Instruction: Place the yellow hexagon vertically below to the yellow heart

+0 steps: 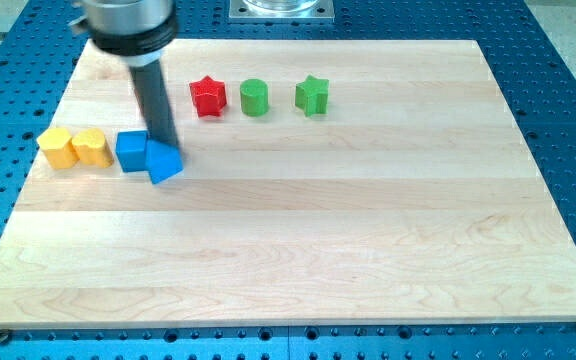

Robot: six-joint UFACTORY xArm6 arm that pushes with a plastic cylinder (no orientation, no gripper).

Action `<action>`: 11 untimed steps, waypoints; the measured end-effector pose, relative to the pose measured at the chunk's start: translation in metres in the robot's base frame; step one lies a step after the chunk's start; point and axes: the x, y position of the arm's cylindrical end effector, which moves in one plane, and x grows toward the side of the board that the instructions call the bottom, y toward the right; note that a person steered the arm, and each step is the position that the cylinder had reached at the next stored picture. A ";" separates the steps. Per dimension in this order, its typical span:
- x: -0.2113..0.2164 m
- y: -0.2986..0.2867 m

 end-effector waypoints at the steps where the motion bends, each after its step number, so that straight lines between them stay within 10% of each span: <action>1: -0.017 -0.007; 5: -0.042 -0.131; 7: 0.067 -0.138; 11: 0.014 -0.120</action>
